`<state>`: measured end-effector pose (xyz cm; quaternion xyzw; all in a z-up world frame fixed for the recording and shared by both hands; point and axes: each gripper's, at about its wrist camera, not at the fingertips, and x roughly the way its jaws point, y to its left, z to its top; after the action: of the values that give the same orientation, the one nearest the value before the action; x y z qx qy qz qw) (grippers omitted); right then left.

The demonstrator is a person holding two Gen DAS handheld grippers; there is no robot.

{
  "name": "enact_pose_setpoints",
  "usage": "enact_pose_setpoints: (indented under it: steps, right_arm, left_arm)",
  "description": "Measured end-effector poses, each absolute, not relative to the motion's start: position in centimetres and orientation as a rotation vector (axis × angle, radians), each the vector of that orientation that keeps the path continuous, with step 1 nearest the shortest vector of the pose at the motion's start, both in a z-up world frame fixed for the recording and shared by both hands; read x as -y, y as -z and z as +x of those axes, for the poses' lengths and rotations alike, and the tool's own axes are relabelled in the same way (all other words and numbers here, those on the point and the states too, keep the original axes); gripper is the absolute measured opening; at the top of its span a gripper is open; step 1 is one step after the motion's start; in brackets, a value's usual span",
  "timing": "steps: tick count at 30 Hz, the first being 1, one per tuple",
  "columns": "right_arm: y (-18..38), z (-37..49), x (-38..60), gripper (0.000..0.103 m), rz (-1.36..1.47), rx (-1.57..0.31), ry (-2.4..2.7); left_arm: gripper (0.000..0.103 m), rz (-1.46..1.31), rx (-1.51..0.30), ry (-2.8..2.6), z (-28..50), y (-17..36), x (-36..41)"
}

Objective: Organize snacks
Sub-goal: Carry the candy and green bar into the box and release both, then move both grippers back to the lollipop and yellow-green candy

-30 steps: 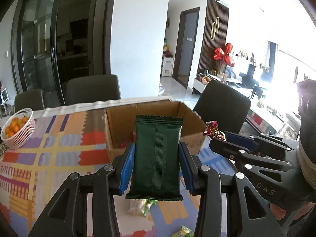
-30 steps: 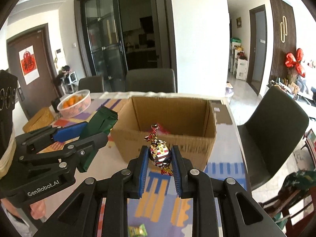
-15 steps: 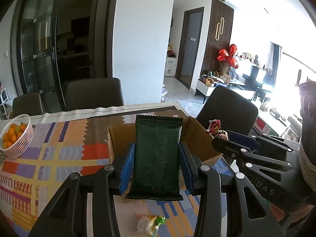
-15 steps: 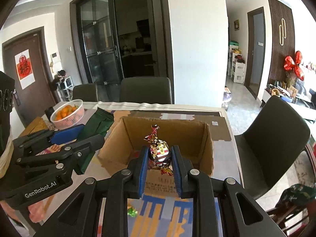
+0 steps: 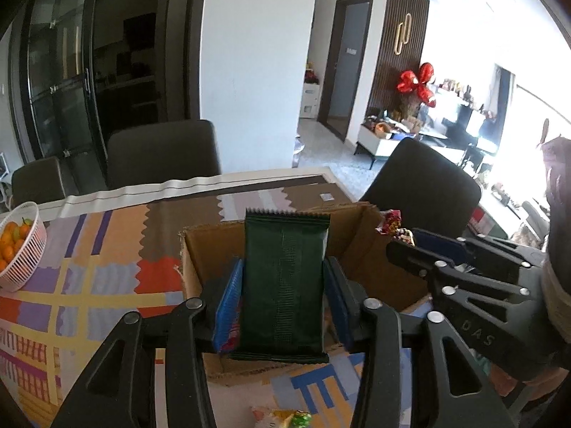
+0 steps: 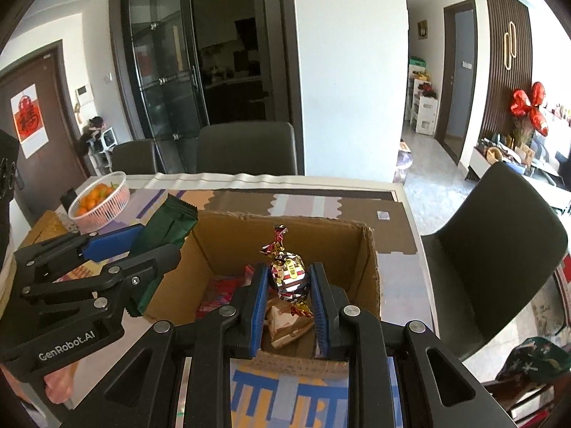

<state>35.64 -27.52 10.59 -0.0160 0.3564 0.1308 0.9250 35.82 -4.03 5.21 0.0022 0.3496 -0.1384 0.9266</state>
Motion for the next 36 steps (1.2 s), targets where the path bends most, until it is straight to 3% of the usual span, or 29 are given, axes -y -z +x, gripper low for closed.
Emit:
enact_pose_setpoints:
  steps: [1, 3, 23, 36]
  right_arm:
    - [-10.3, 35.7, 27.6, 0.029, -0.03, -0.733, -0.263]
    - [-10.0, 36.1, 27.9, 0.042, -0.017, -0.747, -0.258]
    - [-11.4, 25.1, 29.0, 0.049, -0.017, -0.652, -0.253]
    - [-9.2, 18.7, 28.9, 0.049, -0.033, -0.707, -0.254]
  left_arm:
    - [0.062, 0.011, -0.721, 0.275, 35.9, -5.0, 4.1]
    - [0.063, 0.019, -0.724, 0.263, 35.7, -4.7, 4.0]
    - [0.069, 0.12, -0.619, 0.249, 24.0, -6.9, 3.8]
    - [0.069, 0.196, -0.623, 0.31, 17.8, -4.5, 3.7]
